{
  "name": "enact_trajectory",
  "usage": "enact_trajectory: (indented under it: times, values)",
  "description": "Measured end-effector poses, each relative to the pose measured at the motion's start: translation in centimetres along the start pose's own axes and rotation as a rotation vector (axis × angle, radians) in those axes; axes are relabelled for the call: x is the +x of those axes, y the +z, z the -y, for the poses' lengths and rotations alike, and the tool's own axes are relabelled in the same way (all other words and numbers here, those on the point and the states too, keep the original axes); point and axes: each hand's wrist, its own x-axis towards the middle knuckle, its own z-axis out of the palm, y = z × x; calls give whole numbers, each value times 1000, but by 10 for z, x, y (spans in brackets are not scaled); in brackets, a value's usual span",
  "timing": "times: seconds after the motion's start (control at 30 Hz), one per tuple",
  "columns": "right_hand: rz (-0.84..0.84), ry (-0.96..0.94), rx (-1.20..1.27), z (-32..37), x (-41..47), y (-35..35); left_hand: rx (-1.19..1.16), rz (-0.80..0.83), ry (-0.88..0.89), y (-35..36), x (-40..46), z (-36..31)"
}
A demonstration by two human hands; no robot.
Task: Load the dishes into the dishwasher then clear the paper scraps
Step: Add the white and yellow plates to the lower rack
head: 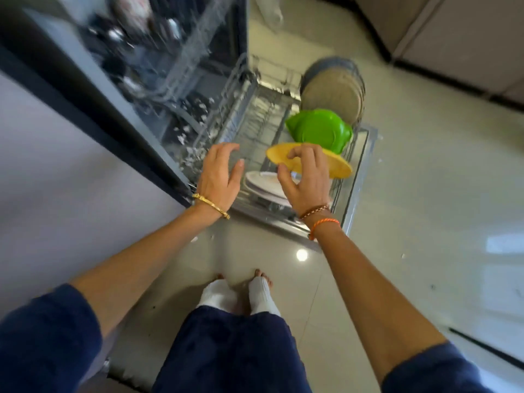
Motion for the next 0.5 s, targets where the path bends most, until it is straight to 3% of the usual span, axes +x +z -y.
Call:
enact_trajectory:
  times: [0.07, 0.23, 0.43, 0.5]
  values:
    - [-29, -88, 136, 57, 27, -17, -39, -133, 100, -56, -3, -38]
    - [-75, -39, 684, 226, 78, -38, -148, -608, 180, -201, -32, -96]
    - [225, -400, 1039, 419, 55, -8, -141, -1264, 173, -375, -102, -92]
    - [311, -506, 1122, 475, 26, 10, -111, -1403, 117, -425, -142, -80]
